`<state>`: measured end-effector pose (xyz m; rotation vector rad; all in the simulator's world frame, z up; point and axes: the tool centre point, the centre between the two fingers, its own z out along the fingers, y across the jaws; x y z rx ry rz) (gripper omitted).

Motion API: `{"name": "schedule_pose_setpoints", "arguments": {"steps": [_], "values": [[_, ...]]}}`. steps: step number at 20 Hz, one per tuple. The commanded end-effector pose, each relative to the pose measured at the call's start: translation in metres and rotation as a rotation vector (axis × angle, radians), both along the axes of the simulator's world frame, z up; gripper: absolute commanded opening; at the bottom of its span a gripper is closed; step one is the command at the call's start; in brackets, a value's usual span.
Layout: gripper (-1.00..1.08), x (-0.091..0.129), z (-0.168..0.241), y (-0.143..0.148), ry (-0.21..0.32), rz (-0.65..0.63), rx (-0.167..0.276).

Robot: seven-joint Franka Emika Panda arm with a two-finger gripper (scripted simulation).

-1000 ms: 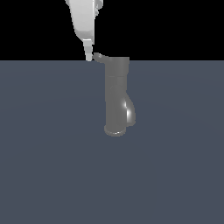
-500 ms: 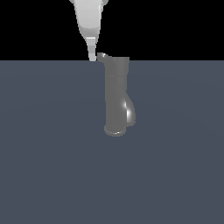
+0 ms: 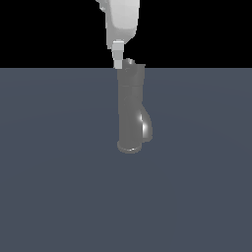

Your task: Turn on the faucet by rotating a designated handle.

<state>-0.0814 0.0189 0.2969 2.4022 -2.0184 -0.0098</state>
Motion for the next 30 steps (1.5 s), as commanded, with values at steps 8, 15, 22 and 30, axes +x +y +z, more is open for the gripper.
{"name": "schedule_pose_setpoints", "arguments": {"steps": [8, 15, 22, 30], "values": [[-1.00, 0.011, 0.000, -0.038, -0.002, -0.027, 0.001], [-1.00, 0.027, 0.000, -0.073, -0.005, -0.053, 0.000], [-1.00, 0.041, 0.000, -0.106, -0.007, -0.077, -0.001], [-1.00, 0.046, 0.000, -0.061, 0.016, -0.001, 0.012]]}}
